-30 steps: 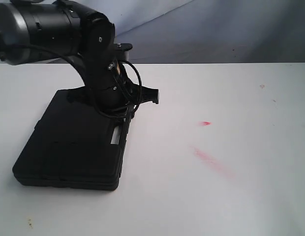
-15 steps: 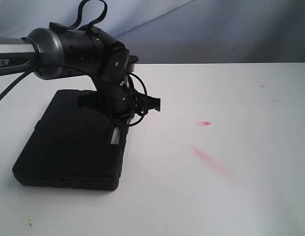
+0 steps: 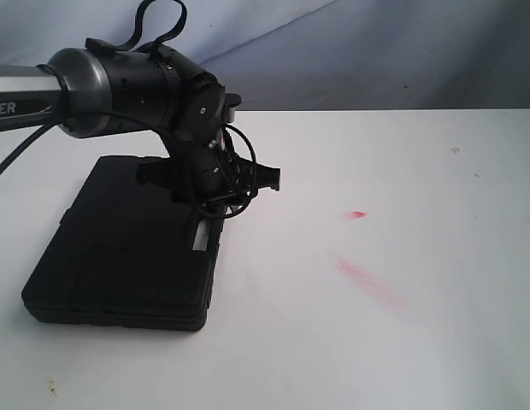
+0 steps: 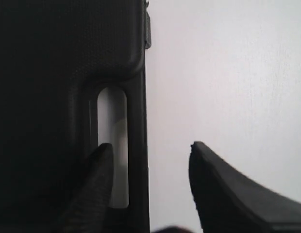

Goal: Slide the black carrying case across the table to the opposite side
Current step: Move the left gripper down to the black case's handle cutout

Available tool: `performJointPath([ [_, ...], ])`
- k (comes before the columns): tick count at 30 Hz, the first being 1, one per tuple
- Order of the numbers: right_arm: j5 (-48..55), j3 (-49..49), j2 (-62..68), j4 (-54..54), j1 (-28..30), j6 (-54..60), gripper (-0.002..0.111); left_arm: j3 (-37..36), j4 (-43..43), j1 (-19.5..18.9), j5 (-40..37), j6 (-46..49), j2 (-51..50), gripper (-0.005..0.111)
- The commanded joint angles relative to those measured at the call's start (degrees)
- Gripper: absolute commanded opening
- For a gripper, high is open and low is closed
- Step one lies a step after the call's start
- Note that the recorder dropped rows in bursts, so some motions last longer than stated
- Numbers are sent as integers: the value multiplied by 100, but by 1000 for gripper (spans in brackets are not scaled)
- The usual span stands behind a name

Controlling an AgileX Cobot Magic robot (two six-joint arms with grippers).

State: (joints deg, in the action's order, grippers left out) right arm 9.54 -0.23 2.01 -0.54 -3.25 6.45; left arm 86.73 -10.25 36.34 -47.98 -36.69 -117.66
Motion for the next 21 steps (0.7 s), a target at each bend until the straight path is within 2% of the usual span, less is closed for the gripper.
performJointPath([
  [1, -3, 23, -40, -67, 38, 35, 0, 18, -30, 21, -8, -78, 19, 49],
  [9, -3, 23, -40, -67, 38, 35, 0, 29, 134, -111, -256, -78, -221, 44],
  [21, -3, 23, -40, -67, 38, 35, 0, 29, 248, -104, -86, -78, -553, 42],
])
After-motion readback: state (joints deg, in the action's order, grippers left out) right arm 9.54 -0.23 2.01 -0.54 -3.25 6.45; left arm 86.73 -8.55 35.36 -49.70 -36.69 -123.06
